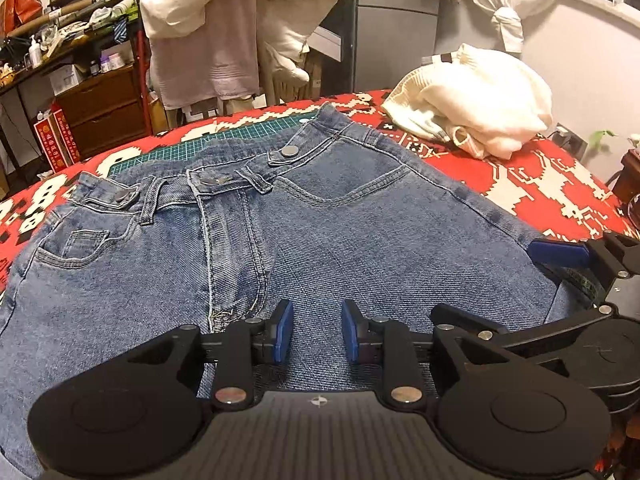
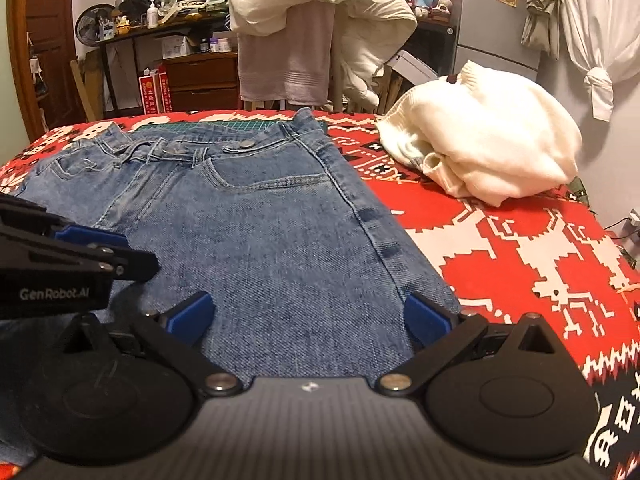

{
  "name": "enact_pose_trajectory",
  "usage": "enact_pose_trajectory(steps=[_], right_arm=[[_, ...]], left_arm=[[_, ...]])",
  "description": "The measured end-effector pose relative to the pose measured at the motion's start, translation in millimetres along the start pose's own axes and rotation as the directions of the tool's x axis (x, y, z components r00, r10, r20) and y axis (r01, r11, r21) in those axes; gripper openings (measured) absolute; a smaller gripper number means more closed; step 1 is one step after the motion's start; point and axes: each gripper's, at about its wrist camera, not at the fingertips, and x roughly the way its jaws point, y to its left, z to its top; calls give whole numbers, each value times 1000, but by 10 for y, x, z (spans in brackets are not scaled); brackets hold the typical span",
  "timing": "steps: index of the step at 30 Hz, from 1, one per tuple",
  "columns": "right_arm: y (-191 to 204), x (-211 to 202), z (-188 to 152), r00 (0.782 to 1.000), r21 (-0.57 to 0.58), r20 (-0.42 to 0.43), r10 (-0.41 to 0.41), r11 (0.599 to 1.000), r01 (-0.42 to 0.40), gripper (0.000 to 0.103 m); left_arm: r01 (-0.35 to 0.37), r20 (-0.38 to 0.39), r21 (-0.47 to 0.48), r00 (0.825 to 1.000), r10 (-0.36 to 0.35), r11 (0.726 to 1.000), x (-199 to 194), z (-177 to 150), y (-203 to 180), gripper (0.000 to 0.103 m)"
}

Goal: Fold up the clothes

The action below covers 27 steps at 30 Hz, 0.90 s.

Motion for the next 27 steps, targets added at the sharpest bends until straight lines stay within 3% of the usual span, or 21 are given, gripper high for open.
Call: enact_pose_trajectory(steps=[2,6,10,13,17,18,21,23,27], right_arm=[[46,-20,19,1000,-13,8,2,1000,-2,100],[110,-9,99,1000,-9,15,24,1000,-24,85],[78,22,142,1000,8,9,24,1000,-24,52],[-60,-12,130,1000,36,8,17,999,-18,34],[-285,-88,47,1000,55,-5,4,998,-4,32],[-336,-110,26,1000,62,-8,5,998,-5,21],[-446,-175,-44,1000,70,-25,-9,997,11,17],[-492,-200,-66,999,77,-28,-19,997,21,6],[-514,-143,46,1000,121,-21,-20,992,23,7]], left_arm=[[-8,1,-4,1000,8,1000,-39,-3,40,25],[-43,24,-39,999,44,998,-184,-7,209,31],[-85,33,-86,996,89,993,-266,2,431,35],[-107,26,-108,994,110,988,-282,-15,558,35],[-116,14,-125,993,119,985,-303,-67,668,37],[-116,11,-126,993,118,985,-307,-85,682,37],[-119,3,-126,993,121,985,-330,-157,708,37],[-124,-10,-128,992,124,984,-330,-203,724,37],[-125,-30,-139,992,122,982,-321,-259,756,38]])
